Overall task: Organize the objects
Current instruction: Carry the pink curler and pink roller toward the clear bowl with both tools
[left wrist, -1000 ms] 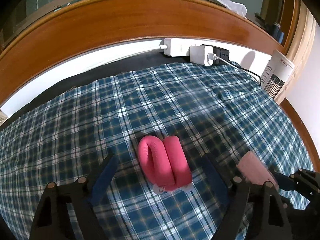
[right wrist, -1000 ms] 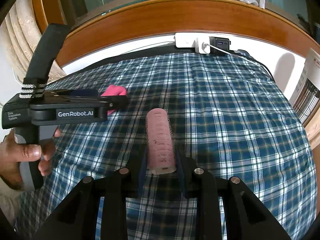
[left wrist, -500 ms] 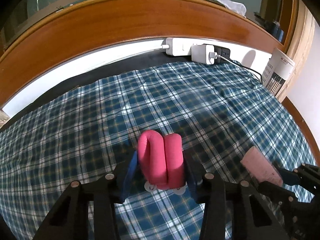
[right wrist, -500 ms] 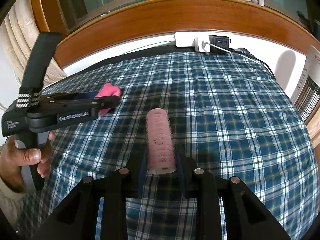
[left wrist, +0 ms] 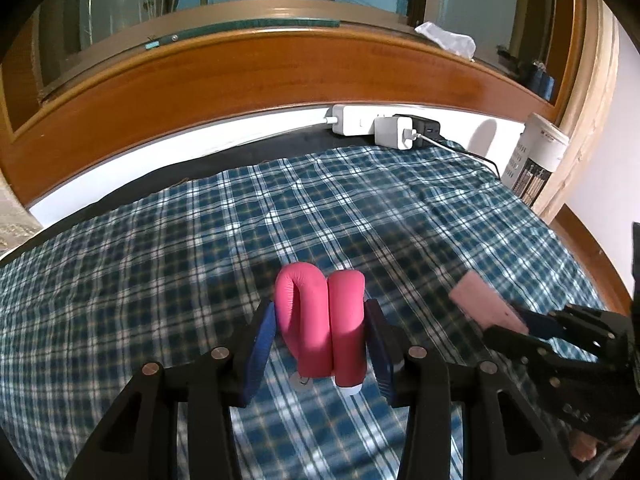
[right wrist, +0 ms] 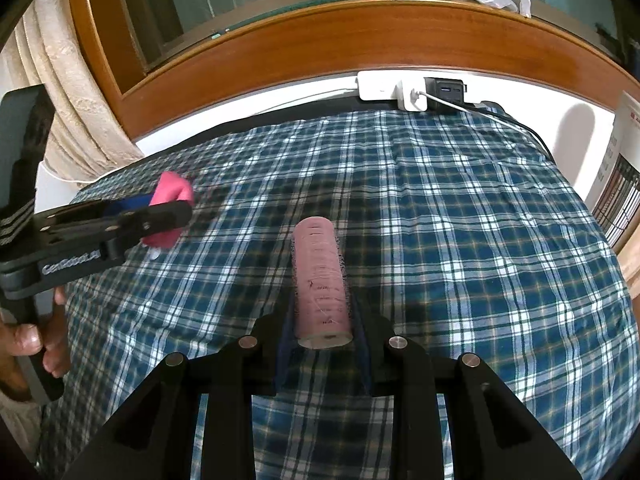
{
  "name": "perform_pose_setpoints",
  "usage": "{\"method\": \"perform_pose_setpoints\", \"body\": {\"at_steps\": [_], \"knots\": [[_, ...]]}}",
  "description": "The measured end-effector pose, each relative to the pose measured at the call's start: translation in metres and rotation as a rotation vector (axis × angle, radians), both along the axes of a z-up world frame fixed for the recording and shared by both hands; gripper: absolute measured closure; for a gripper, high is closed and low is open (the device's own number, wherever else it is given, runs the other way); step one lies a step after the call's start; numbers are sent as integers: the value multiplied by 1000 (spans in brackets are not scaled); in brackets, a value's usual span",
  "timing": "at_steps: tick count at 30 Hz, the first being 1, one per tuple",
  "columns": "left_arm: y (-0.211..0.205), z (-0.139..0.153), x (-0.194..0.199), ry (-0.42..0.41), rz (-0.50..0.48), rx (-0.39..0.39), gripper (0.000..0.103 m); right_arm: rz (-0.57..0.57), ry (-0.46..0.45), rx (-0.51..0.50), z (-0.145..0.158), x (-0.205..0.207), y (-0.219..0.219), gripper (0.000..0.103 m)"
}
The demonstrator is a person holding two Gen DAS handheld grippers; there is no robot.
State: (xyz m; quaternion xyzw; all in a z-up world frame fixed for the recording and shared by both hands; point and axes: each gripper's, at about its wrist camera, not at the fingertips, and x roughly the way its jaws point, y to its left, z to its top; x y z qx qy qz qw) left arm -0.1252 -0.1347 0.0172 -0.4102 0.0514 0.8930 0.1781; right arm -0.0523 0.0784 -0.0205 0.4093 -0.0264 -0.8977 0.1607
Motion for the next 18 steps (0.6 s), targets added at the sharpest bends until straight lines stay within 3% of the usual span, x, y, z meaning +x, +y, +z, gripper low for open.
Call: {"method": "perform_pose_setpoints", "body": {"at_steps": [18], "knots": [[-65, 21, 71, 36, 77, 52, 56, 13, 41, -58, 20, 18, -32, 74]]}}
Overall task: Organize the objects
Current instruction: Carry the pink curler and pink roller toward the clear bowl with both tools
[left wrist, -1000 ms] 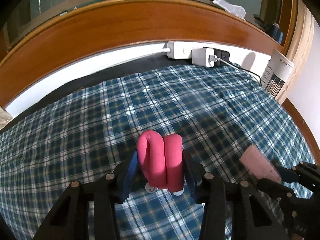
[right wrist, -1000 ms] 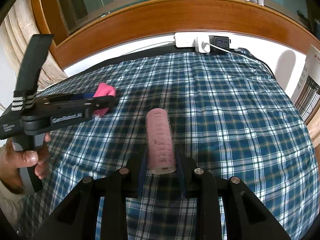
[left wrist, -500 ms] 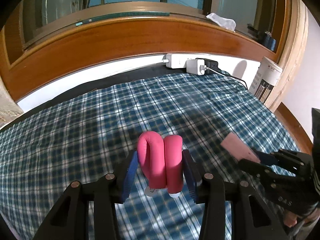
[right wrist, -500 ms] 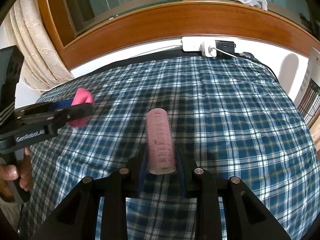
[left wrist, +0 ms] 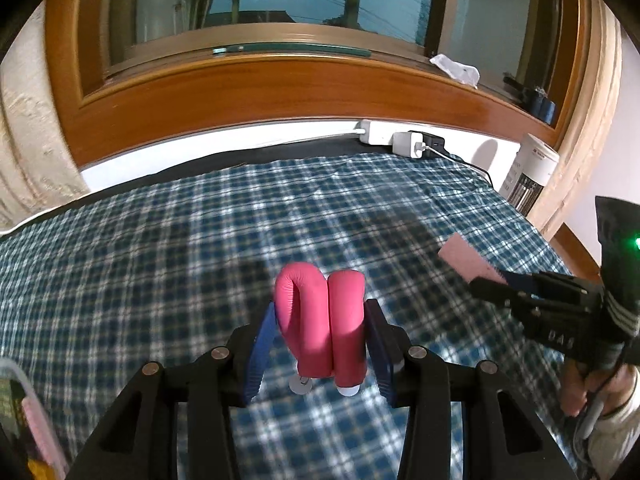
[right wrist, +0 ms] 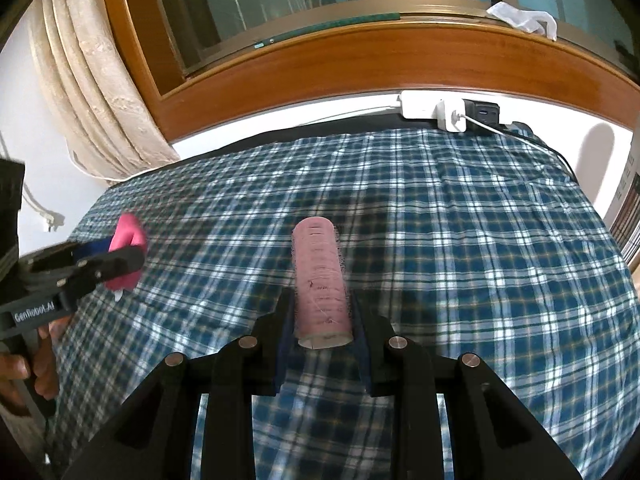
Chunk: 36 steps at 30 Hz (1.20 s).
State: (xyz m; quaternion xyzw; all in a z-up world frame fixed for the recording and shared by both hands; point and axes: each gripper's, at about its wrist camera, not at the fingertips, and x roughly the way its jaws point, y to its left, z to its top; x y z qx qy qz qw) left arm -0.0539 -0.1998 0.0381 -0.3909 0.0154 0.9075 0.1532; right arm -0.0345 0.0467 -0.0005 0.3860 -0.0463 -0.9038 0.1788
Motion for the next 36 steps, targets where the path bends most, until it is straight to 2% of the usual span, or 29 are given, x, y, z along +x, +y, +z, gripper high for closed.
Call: {"method": "perform_pose_setpoints", "body": {"at_steps": [7, 20, 32, 36], "knots": [[-28, -3, 24, -7, 31, 29, 56, 44, 15, -18, 13, 16, -40, 74], [-97, 6, 58, 46, 143, 67, 56, 192, 24, -5, 17, 34, -161, 74], [-174, 8, 100, 75, 259, 110, 56, 319, 10, -3, 8, 46, -233, 74], [-190, 10, 121, 91, 271, 107, 56, 363, 14, -4, 11, 58, -235, 74]]}}
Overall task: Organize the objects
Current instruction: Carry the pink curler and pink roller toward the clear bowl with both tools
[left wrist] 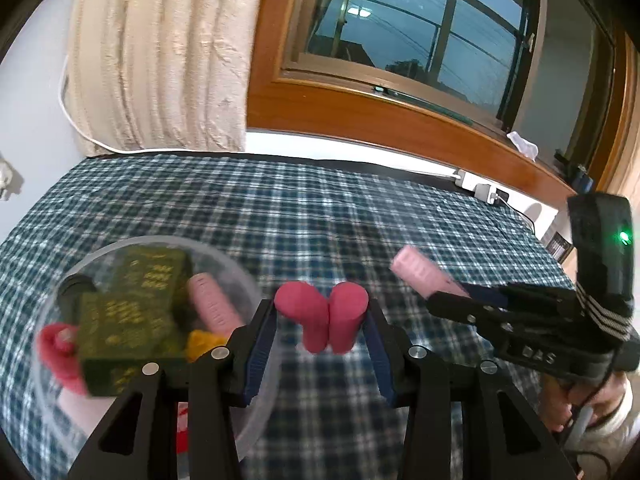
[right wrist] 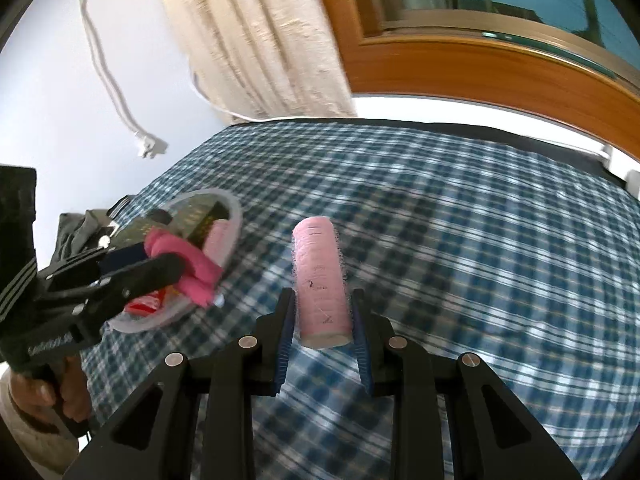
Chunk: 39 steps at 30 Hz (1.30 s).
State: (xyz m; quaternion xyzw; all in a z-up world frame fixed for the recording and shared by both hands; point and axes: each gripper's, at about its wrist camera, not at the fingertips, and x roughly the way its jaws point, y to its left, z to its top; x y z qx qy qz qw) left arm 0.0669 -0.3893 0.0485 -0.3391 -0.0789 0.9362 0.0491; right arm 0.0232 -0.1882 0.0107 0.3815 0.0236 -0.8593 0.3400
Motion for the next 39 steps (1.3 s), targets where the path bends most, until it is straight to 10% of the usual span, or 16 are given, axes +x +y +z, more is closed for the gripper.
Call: {"method": "perform_pose_setpoints", "body": {"at_steps": [14, 25, 29, 39], "knots": [[-54, -7, 48, -9, 76, 44, 56, 90, -12, -9, 1, 10, -46, 74], [-1, -23, 62, -70, -196, 20, 55, 49, -32, -29, -5, 4, -37, 74], [17, -36, 61, -115, -308, 6, 36, 42, -44, -37, -9, 3, -30, 74], [26, -56, 67, -183, -367, -25, 34, 32, -51, -48, -10, 0, -22, 74]]}}
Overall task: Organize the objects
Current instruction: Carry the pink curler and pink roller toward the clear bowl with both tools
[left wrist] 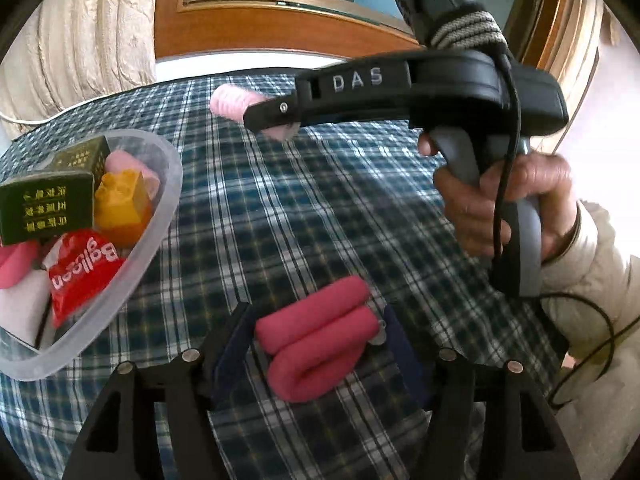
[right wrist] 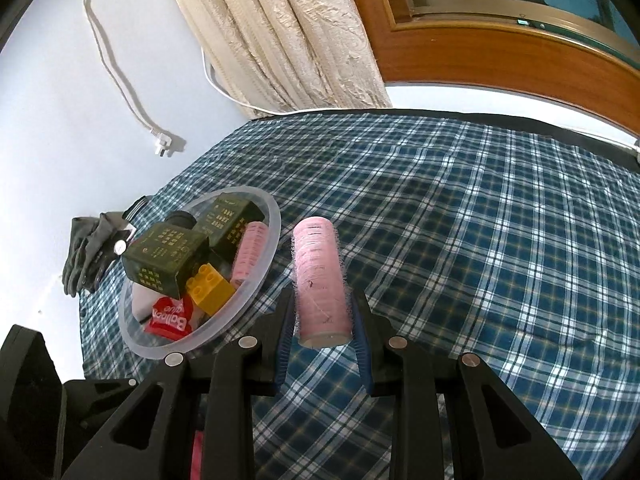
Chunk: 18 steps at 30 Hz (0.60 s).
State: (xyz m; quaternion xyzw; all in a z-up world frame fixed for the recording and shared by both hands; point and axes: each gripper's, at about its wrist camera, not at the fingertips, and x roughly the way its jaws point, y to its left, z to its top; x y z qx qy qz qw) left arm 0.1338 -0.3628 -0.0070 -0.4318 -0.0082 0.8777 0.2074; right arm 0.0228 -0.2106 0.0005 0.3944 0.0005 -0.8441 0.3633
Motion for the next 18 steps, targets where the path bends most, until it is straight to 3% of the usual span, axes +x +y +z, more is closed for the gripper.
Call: {"method": "perform_pose_setpoints", "body": {"at_steps": [9, 18], "knots": [[-14, 9, 6, 43, 70, 30, 39, -5, -7, 4, -3, 0, -1, 74], [-74, 38, 15, 137, 275, 24, 39, -10, -14, 15, -6, 0, -8, 74]]}}
